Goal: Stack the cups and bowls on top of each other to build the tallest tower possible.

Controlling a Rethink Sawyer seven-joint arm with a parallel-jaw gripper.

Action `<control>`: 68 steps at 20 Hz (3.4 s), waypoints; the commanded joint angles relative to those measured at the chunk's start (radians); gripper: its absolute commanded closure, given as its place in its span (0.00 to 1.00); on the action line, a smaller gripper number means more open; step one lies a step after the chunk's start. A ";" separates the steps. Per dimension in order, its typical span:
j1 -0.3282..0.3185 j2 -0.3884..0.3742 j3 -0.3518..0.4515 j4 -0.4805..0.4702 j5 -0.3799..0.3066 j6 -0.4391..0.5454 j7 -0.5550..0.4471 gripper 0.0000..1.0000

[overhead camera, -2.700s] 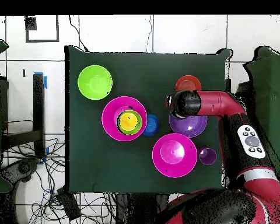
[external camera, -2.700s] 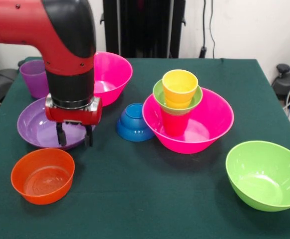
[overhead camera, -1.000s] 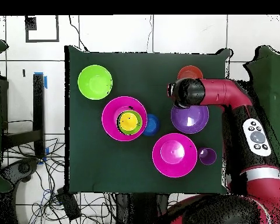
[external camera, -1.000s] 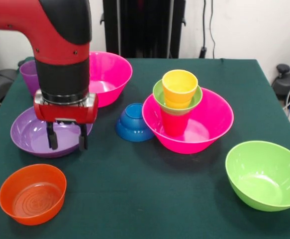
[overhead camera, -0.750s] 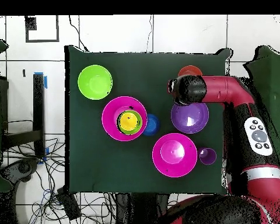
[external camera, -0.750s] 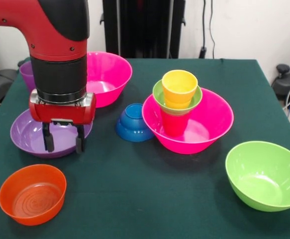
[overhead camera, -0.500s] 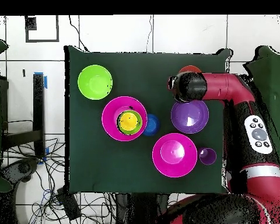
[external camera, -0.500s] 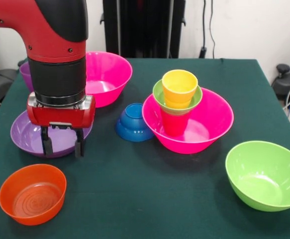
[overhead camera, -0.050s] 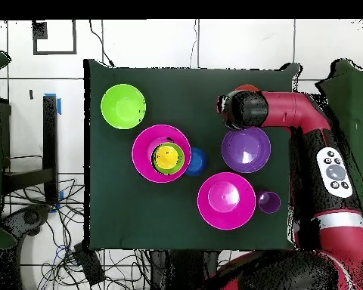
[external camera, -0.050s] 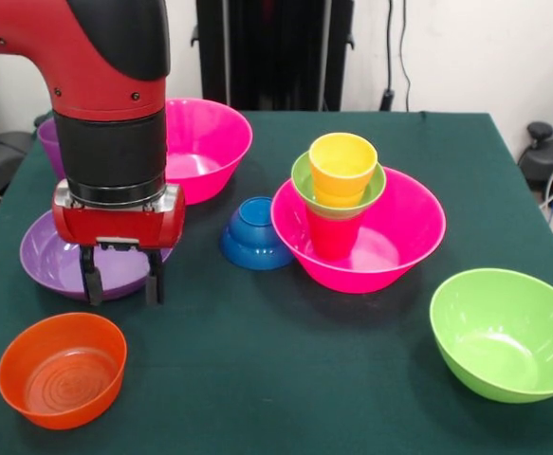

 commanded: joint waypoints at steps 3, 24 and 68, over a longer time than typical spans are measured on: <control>-0.004 0.144 0.069 -0.085 -0.099 -0.003 -0.387 0.00; -0.021 0.250 0.049 -0.128 -0.179 -0.102 -0.400 1.00; 0.568 -0.466 -0.497 0.667 0.313 0.012 0.475 1.00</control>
